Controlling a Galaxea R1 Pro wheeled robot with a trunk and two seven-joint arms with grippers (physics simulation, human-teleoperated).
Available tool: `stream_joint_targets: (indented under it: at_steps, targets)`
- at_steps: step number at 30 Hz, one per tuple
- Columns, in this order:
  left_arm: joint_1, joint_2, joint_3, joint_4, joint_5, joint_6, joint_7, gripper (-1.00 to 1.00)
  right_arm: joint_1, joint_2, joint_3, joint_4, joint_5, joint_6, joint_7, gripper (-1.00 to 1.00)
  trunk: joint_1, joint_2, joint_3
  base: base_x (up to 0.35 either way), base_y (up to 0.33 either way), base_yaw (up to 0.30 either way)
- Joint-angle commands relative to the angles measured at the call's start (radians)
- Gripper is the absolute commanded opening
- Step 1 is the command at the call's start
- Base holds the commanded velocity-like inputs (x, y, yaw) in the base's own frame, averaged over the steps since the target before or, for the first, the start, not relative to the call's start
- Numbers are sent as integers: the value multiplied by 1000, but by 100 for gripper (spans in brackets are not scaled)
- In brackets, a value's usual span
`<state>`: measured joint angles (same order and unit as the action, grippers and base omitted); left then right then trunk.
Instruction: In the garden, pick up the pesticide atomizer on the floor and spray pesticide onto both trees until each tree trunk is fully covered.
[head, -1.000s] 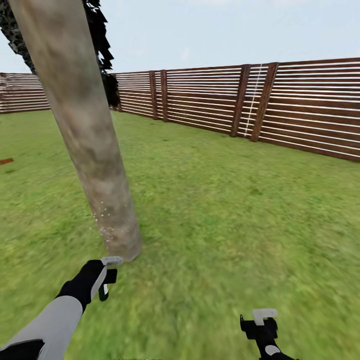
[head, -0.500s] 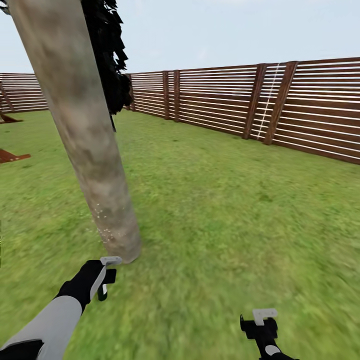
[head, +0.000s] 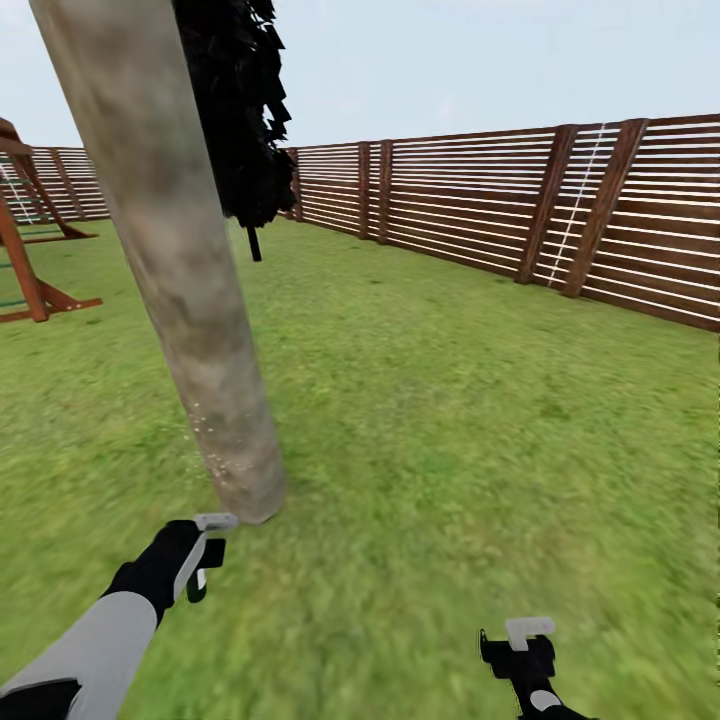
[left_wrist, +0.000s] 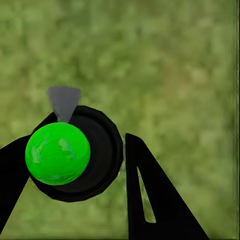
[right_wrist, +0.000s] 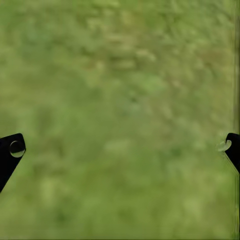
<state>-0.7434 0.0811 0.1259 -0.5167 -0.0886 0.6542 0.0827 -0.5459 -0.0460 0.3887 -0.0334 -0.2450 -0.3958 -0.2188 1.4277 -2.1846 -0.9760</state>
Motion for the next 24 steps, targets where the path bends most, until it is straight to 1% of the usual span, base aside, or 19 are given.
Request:
stream_joint_targets:
  at_steps: [1, 8, 11, 14, 17, 18, 21, 22, 23, 24]
  targets:
    - [0, -1, 5, -2, -9, 5, -3, -100, 0, 0, 9, 0, -8, -2, -2, 100, 0, 0, -1, 0, -276, 3]
    - [0, -1, 6, -2, -8, 5, -3, -100, 0, 0, 9, 0, -8, -2, -2, 100, 0, 0, -1, 0, -276, 0]
    - [0, 0, 7, -2, -7, 4, -3, -100, 0, 0, 9, 0, -8, -2, -2, 100, 0, 0, -1, 123, -259, 17]
    - [0, 0, 7, -2, -6, 4, -3, -100, 0, 0, 9, 0, -8, -2, -2, 100, 0, 0, -1, 234, -190, 180]
    - [0, 0, 7, -3, -4, 4, -3, -100, 0, 0, 9, 0, -8, -2, -2, 100, 0, 0, -1, 256, -55, 265]
    - [0, -3, 9, -3, 3, 4, -3, -100, 0, 0, 9, 0, -8, -2, -2, 100, 0, 0, -1, 59, -8, 273]
    - [-8, -15, 8, -31, 14, 8, -4, -100, 0, 0, 9, 0, -8, -2, -2, 100, 0, 0, -1, 11, -2, 274]
    - [-13, -26, 8, -55, 17, 22, -5, -100, 0, 0, 9, 0, -8, -2, -2, 100, 0, 0, -1, 3, 0, 274]
    - [-21, -43, 6, -80, 19, 53, -7, -100, 0, 0, 9, 0, -8, -2, -2, 100, 0, 0, -1, 1, 0, 274]
    - [-44, -71, 0, -126, 18, 132, -9, -100, 0, 0, 9, 0, -8, -2, -2, 100, 0, 0, -1, 0, 0, 273]
